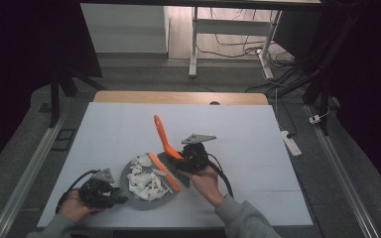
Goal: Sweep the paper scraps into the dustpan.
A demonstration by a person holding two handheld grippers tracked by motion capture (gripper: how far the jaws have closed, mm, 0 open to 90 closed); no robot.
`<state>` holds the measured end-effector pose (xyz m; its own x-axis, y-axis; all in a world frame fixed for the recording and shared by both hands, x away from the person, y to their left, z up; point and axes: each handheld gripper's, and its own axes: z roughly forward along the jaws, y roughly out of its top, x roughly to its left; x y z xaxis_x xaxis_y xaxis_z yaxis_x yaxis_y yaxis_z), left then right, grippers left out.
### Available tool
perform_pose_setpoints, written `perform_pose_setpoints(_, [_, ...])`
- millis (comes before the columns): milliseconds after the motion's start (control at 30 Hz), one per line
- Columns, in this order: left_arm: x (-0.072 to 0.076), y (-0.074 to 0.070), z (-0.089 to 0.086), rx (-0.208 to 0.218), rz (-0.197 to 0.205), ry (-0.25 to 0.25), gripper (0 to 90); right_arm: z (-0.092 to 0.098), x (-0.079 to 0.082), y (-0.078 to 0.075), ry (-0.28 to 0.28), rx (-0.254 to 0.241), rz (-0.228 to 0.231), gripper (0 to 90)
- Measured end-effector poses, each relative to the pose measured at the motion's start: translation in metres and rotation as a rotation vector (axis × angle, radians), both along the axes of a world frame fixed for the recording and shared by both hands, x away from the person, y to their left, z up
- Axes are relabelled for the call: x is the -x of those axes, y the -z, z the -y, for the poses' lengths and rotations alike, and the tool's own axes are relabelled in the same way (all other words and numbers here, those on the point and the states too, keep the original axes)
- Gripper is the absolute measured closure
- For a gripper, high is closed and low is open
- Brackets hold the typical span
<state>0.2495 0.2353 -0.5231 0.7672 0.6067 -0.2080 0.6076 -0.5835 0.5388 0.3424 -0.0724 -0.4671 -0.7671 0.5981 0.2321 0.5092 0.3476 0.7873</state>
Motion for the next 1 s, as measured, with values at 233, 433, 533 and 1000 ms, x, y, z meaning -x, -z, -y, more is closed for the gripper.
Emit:
perform_pose_setpoints(233, [0.000,0.001,0.000,0.002,0.025,-0.021,62.5,0.014,-0.002,-0.006,0.020,-0.023,0.015,70.6])
perform_pose_setpoints(433, [0.000,-0.001,-0.002,0.017,0.056,-0.060,62.5,0.034,-0.007,-0.009,0.049,-0.047,0.020,70.6])
perform_pose_setpoints(533, [-0.001,-0.002,-0.003,0.034,0.058,-0.080,62.5,0.043,-0.008,-0.009,0.059,-0.048,0.026,70.6])
perform_pose_setpoints(1000, [0.000,-0.010,-0.008,0.087,0.103,-0.195,62.4,0.082,-0.009,-0.011,0.091,-0.064,0.058,70.6])
